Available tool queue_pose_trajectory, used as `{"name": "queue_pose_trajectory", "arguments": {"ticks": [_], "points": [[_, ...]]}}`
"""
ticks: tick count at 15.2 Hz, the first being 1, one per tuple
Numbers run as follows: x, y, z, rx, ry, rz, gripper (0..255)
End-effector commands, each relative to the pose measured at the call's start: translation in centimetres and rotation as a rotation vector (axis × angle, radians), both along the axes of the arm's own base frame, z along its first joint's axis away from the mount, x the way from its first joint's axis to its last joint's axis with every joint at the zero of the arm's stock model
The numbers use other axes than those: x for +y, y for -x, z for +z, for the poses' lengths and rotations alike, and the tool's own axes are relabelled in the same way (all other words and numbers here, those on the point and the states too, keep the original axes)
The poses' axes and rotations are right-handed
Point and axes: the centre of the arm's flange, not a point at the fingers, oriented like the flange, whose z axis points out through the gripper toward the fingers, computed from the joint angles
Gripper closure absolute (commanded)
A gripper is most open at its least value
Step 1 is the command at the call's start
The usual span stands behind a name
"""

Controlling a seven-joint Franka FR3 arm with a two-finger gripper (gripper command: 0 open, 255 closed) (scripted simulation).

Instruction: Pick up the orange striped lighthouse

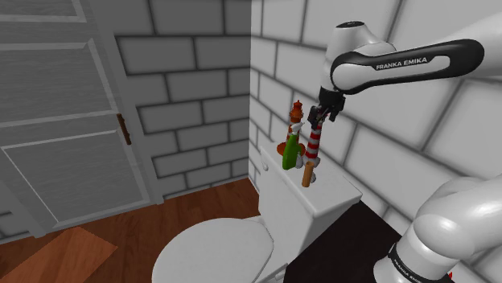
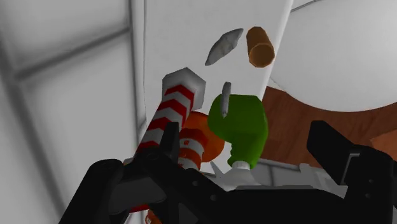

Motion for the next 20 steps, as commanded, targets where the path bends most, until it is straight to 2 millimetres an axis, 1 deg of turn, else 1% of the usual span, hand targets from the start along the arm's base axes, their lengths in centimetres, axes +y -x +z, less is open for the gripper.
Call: {"name": "queue_pose_trajectory", "arguments": {"ticks": [1, 10, 18, 19, 20], "points": [[-1.2, -1.7, -0.8, -0.035, 0.004, -0.008, 0], [-6.7, -9.7, -4.0, -0.176, 0.02, -0.049, 0], [-11.9, -17.0, -5.8, -0.301, 0.034, -0.085, 0], [-11.9, -17.1, -5.8, -0.303, 0.034, -0.085, 0], [-11.9, -17.1, -6.3, -0.303, 0.034, -0.085, 0]]}}
